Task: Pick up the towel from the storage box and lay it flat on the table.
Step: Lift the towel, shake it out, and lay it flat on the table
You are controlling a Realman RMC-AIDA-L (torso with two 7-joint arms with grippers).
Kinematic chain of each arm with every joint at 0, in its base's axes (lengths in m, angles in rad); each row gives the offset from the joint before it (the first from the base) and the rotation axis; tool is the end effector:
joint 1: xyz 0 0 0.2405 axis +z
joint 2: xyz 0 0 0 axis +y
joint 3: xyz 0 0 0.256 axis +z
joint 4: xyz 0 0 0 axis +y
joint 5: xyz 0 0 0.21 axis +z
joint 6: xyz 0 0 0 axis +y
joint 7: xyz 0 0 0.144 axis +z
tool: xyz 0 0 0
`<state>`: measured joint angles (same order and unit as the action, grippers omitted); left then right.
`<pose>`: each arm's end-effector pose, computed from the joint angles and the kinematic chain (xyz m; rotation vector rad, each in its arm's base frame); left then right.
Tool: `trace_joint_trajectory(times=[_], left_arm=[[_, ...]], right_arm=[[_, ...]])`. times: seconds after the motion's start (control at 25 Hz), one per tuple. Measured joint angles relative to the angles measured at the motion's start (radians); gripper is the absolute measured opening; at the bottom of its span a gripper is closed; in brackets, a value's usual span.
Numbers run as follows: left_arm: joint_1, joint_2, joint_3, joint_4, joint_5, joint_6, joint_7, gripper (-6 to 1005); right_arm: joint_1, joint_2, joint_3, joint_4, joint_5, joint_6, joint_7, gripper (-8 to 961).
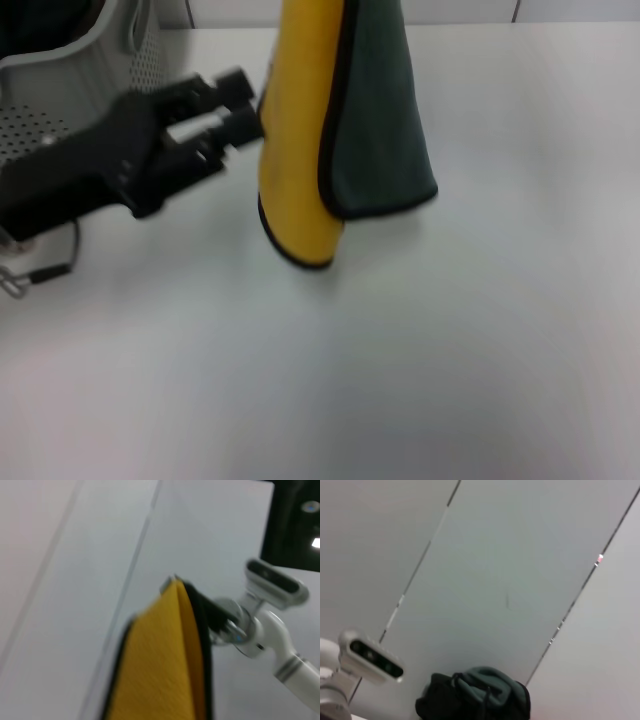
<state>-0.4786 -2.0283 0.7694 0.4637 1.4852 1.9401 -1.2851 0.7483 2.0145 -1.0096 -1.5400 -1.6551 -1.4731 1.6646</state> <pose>-0.2284 0.2902 0.0359 -2.5718 -0.4485 -1.5389 0.0009 0.3628 0.1207 -2.5321 -0.5808 0.7857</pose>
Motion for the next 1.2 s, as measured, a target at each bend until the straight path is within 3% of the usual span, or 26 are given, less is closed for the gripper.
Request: trace_joint_trajectory(times=[0.28,0.52,0.84,1.2], left_arm=[[-0.002,-0.03,0.037,-0.003,0.001,-0.027,0.034,453],[0.004,-0.05,0.037,-0.004,0.001,-0.148,0.045,453],[0.023,-0.055,0.033,-0.004,-0.008,-0.264,0.047,454],[0.023,-0.058,0.033,-0.014,-0.014,-0.271,0.047,454]], right_arm=[[0.029,0.005,-0.012,-0.006,0.009,0.016,0.027,8],[0.042,0.007,-0.014,-0.007,0.018,0.048,0.027,8],[0.043,0.004,-0.006,-0.062,0.046,0.054,0.033,9],[0.029,0.004,-0.011,-0.078,0.051,0.053,0.038,9]])
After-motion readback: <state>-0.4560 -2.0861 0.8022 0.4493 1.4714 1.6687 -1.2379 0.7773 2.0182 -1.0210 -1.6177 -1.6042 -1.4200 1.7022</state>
